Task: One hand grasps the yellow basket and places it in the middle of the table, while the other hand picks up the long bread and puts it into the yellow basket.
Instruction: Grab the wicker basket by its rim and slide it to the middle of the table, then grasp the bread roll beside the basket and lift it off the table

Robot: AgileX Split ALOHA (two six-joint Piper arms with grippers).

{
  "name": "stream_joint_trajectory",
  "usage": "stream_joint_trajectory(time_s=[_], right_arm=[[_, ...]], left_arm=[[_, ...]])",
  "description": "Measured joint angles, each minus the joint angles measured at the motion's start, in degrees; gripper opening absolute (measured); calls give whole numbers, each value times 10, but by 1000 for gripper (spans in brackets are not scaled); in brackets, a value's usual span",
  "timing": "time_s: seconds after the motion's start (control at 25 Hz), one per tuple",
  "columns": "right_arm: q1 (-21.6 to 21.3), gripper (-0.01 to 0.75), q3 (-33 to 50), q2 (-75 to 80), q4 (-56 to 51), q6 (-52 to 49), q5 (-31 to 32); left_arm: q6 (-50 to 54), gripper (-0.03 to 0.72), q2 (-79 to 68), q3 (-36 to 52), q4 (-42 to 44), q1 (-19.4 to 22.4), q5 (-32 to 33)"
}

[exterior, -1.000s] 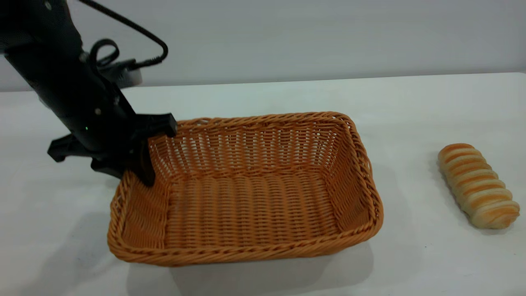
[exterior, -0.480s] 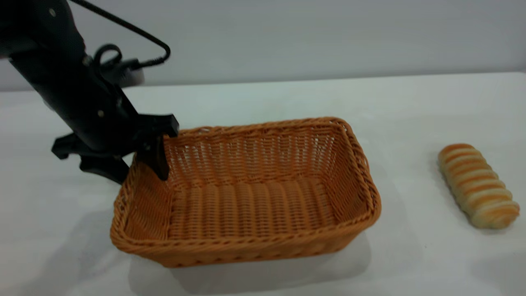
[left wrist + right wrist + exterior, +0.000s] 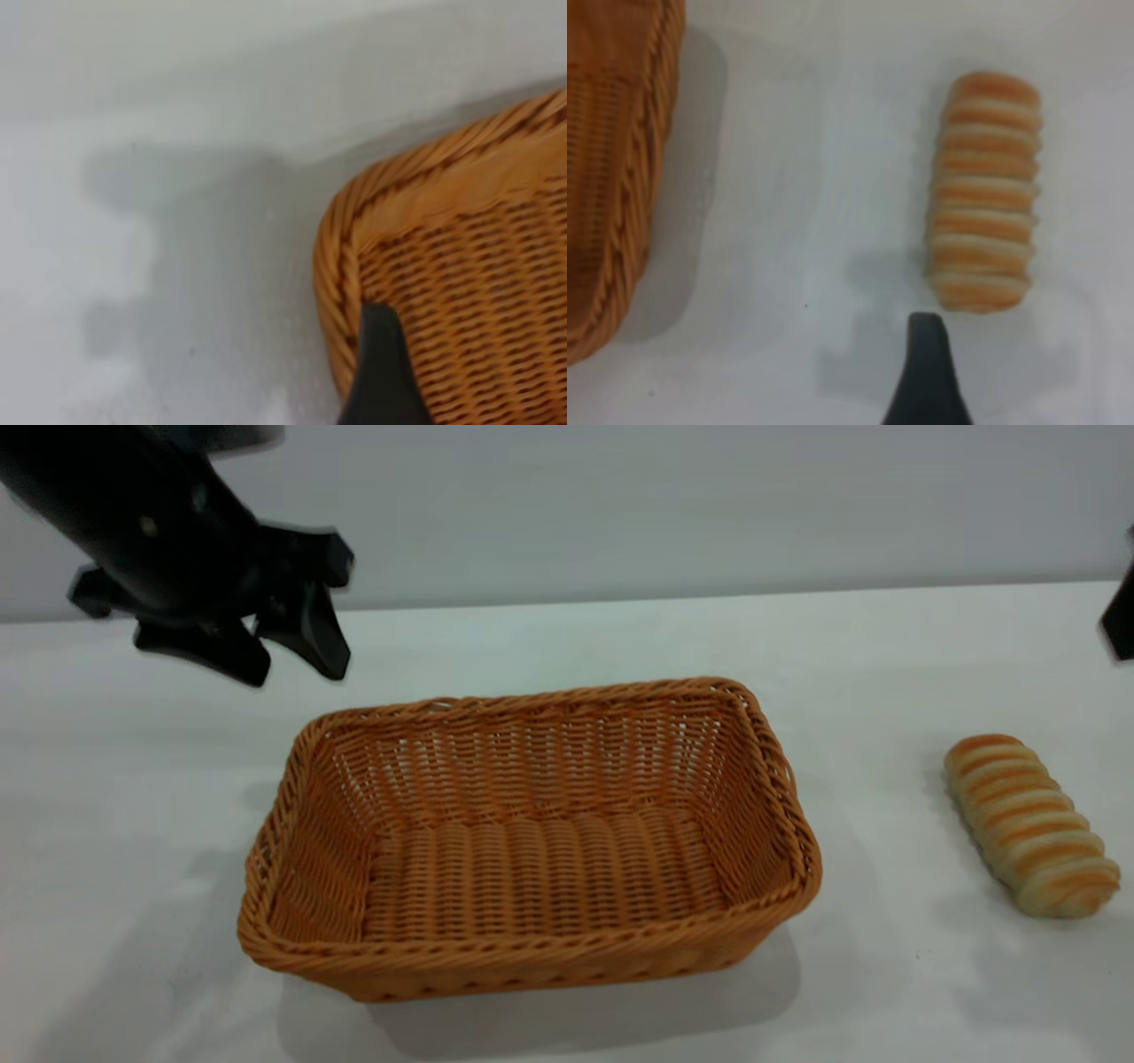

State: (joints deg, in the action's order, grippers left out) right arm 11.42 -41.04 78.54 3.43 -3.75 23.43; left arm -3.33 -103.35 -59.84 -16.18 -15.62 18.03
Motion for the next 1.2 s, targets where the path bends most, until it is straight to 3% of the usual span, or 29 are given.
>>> stream_joint_trajectory(time_s=[0.56, 1.0, 1.2], right_arm=[[0, 589, -93, 241, -34, -1, -19], [-1, 589, -186, 378, -8, 0, 17], [-26, 589, -200, 403, 19, -11, 21]], left_arm=[[-1, 561, 147, 0, 0, 0, 25], [-14, 561, 213, 5, 0, 0, 72], [-18, 561, 215, 5, 0, 0, 94]])
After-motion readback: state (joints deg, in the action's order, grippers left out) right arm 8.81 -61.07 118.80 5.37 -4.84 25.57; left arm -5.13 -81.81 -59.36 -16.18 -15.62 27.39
